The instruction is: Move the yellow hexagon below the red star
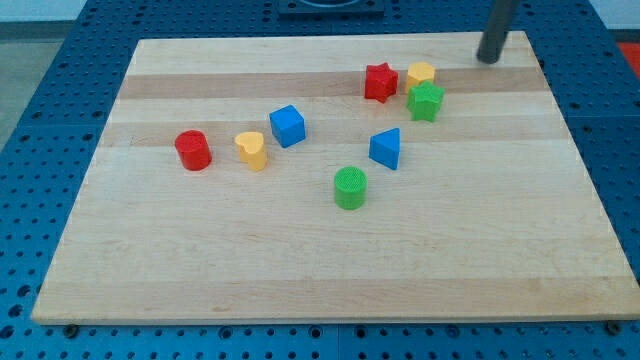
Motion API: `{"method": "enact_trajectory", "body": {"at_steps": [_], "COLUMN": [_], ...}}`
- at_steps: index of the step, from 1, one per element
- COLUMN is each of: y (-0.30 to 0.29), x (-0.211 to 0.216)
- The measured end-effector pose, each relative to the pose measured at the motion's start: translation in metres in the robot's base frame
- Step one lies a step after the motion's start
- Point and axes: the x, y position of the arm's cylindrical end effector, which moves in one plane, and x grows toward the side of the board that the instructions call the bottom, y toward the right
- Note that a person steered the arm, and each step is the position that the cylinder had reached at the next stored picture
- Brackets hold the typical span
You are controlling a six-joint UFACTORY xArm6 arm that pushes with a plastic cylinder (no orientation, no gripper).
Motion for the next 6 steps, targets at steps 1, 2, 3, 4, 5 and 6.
{"method": "enact_trajectory", "body": {"at_steps": [1, 2, 3, 4, 5, 6], "y": [-0.027, -0.043, -0.063, -0.080, -0.108, -0.149], "x": [0.007, 0.007, 0.018, 0.041, 0.060, 0.075]}}
